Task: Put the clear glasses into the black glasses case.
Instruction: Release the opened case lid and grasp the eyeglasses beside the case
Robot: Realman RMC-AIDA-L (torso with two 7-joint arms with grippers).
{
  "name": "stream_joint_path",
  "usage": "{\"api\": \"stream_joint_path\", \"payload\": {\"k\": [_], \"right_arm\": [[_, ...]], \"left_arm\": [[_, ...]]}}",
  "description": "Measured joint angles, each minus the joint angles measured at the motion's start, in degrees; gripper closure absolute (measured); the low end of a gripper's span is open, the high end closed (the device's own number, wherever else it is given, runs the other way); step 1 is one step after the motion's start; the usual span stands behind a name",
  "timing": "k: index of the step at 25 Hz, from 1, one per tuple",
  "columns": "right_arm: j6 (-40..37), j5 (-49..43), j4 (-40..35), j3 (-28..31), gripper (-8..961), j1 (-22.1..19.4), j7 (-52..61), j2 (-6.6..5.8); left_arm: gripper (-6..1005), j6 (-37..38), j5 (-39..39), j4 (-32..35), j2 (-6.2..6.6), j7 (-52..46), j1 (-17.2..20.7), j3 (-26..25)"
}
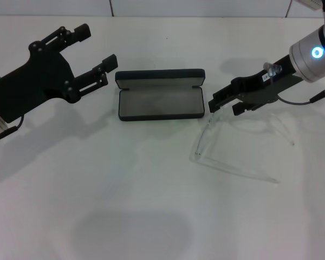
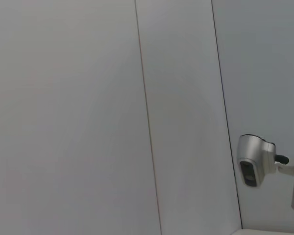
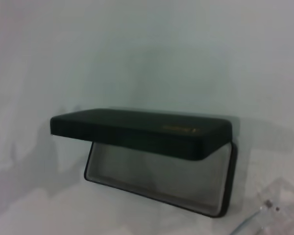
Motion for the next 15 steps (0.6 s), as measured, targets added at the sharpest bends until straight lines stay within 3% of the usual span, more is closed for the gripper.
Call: {"api": "stream_joint_path", "payload": {"k": [5, 15], "right_arm": [[0.5, 0.1, 2.2, -0.2, 274, 1.0, 0.0, 0.09], [3.4, -0.1, 10.1, -0.2, 284, 7.5, 0.6, 0.10]], "left_arm": [[226, 0.0, 0.0, -0.2, -0.12, 0.3, 0.0, 0.0], [227, 0.0, 0.2, -0.3, -0.20, 0.6, 0.1, 0.1]]}}
